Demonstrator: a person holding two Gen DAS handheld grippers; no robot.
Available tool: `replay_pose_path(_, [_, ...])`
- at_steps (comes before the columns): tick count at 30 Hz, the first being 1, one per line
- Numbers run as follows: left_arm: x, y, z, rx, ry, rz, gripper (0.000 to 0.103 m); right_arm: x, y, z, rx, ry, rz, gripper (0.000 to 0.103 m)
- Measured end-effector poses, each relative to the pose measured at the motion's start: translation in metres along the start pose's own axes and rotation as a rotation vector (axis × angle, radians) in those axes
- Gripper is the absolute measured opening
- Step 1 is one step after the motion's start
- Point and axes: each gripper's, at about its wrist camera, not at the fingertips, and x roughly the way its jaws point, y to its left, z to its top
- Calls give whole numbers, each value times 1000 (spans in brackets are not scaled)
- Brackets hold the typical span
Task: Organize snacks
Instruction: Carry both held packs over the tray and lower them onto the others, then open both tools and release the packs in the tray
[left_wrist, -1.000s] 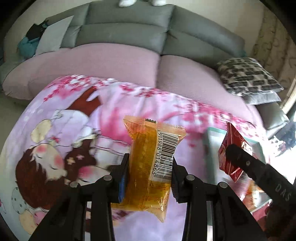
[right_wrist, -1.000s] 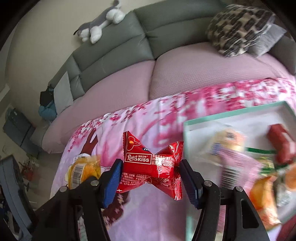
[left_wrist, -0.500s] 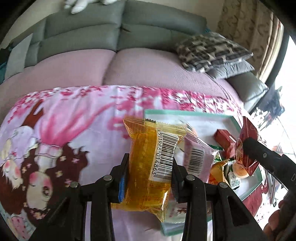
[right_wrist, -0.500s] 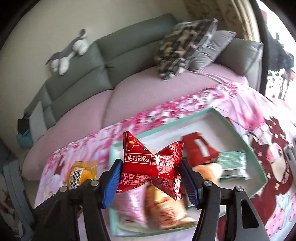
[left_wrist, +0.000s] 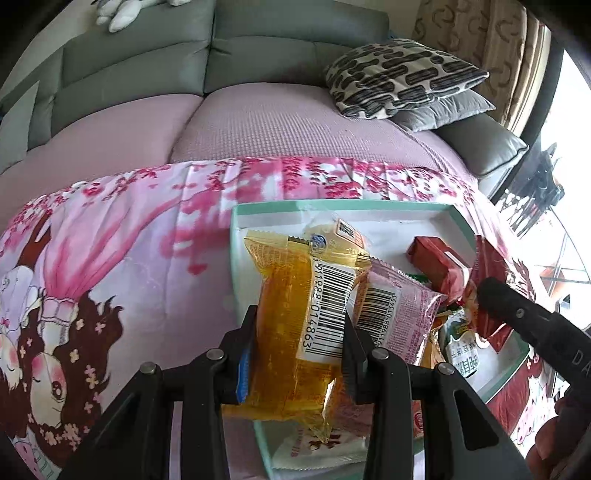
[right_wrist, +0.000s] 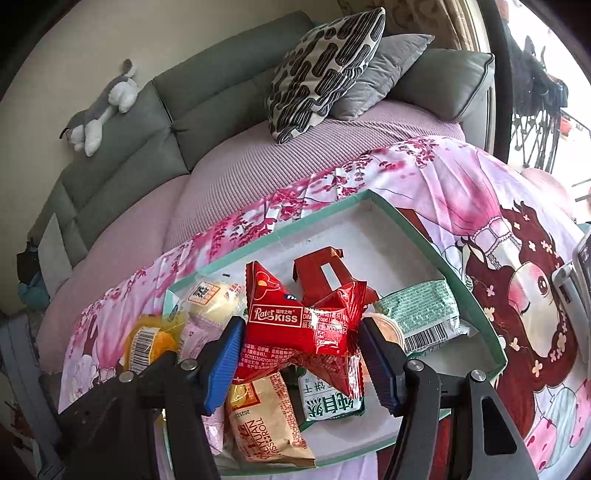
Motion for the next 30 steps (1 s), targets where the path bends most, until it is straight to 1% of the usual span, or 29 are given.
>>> replay_pose_path(5, [8, -4, 1, 10, 6, -13, 40, 8, 2, -2, -14, 17, 3, 66])
replay_pose_path(8, [10, -7, 1, 20, 3, -13, 40, 14, 3, -3, -25, 23, -11, 66])
replay_pose_path(13, [15, -2, 2, 4, 0, -35, 40, 21, 3, -6, -30, 28, -11, 66])
replay_pose_path(15, [15, -2, 1, 1, 1, -40, 42, 20, 4, -6, -34, 23, -15, 68])
replay_pose_path(16, [15, -2, 2, -1, 5, -41, 44, 21, 4, -6, -33, 23, -15, 68])
replay_pose_path(18, [14, 0, 2, -7, 11, -28, 54, 20, 4, -6, -36, 25, -15, 69])
replay_pose_path(20, [11, 2, 2, -16, 9, -15, 59, 20, 3, -6, -31, 24, -7, 73])
replay_pose_path(24, [2, 5, 2, -35, -10, -22, 70, 19, 3, -7, -43, 26, -5, 75])
replay_pose_path(25, [-1, 6, 2, -37, -15, -22, 72, 18, 4, -7, -45, 25, -6, 75])
replay_pose_path(27, [-8, 6, 3, -39, -28, -18, 80, 17, 3, -7, -47, 24, -8, 78])
replay_pose_path(29, [-15, 6, 3, -36, -46, 3, 84, 13, 1, -7, -38, 14, -2, 91])
replay_pose_path(30, [-19, 7, 2, -42, -61, 15, 88, 11, 0, -7, -35, 8, -3, 95])
